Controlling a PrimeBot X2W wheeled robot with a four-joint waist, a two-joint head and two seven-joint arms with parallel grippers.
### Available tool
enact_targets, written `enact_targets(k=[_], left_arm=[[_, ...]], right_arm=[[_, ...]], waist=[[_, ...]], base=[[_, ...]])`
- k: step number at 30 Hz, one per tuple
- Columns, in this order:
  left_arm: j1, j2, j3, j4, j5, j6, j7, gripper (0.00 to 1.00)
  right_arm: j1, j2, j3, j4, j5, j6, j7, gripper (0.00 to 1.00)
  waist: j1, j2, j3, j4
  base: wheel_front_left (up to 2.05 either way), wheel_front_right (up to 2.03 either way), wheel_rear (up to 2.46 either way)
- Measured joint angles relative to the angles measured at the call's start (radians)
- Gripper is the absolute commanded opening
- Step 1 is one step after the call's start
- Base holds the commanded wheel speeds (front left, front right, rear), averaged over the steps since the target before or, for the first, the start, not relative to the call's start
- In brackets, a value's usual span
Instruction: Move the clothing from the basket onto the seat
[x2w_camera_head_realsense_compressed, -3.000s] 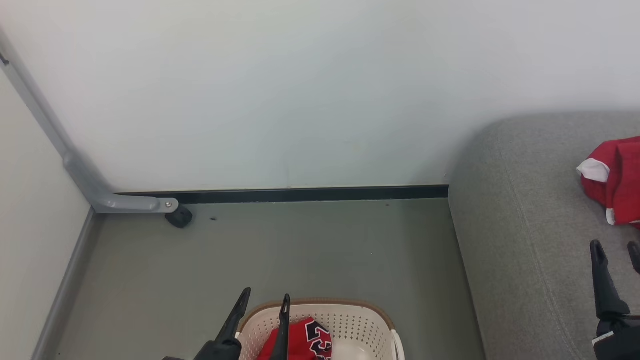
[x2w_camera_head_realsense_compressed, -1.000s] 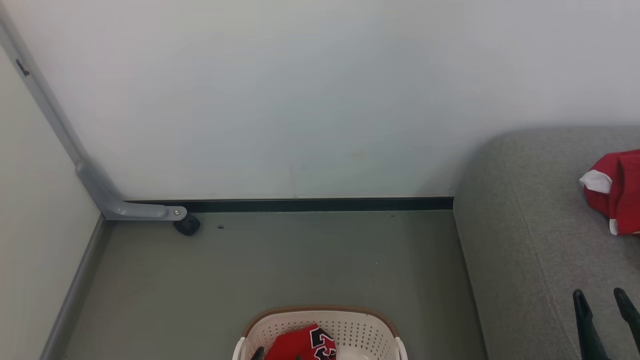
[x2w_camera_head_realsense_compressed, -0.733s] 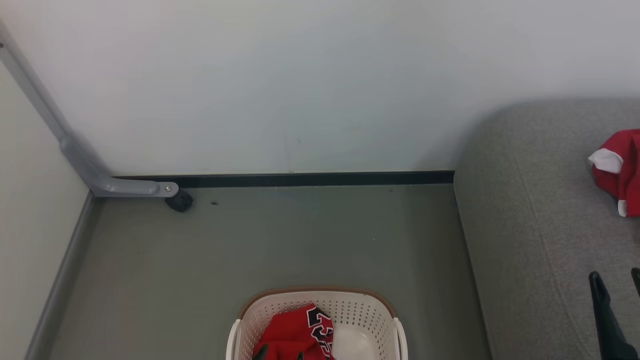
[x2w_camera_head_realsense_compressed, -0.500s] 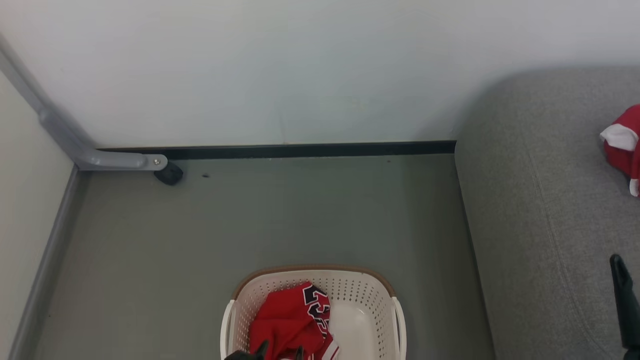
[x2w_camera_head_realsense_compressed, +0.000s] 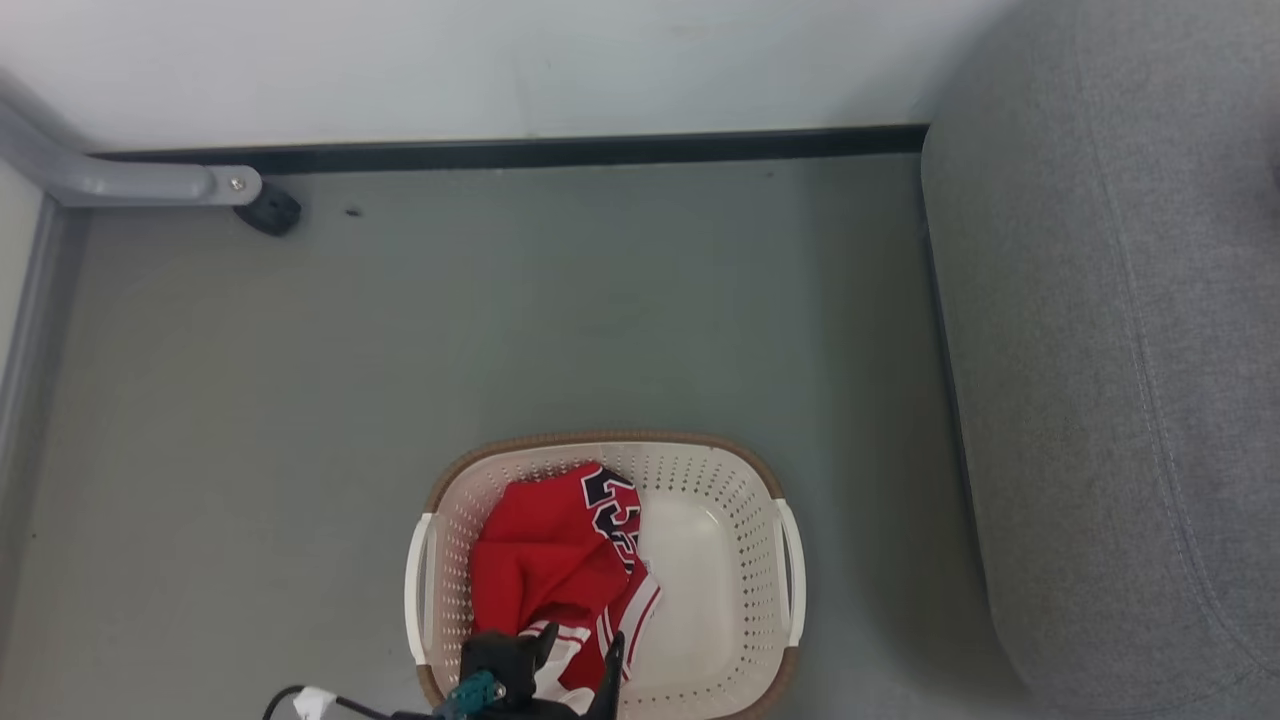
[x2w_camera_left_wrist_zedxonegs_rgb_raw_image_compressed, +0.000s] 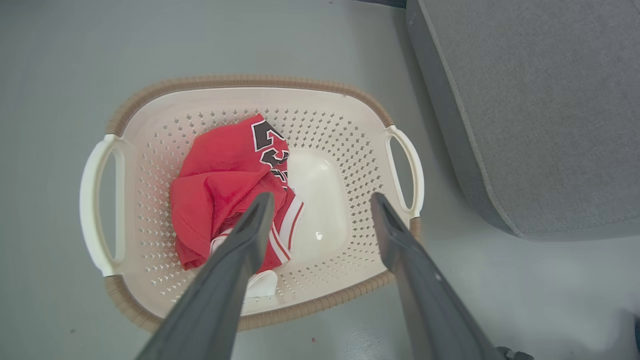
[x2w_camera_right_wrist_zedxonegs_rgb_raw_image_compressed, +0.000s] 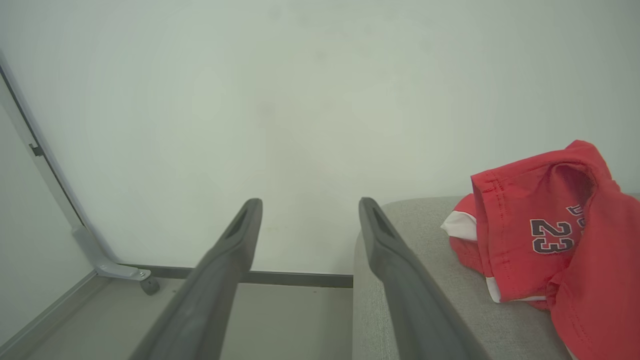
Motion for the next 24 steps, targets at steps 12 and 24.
enact_targets(k=[12,24], left_arm=[[-0.199,-0.006,0.005,0.23,-0.055,0.0,-0.003,1.0],[-0.353,-0.01,0.043,0.358,-0.173,0.0,-0.044,1.0]], right_arm=[[-0.061,-0.015,-0.068,-0.052,0.059,0.042,0.0,1.0],[-0.103,-0.034,-0.15,-0.067,0.112,0.051,0.0,1.0]], waist=[[-0.0001,0.0001,0.177,-0.042],[-0.0001,0.0001,0.356,-0.095]], base=[[0.0,0.0,0.0],[0.0,0.0,0.0]])
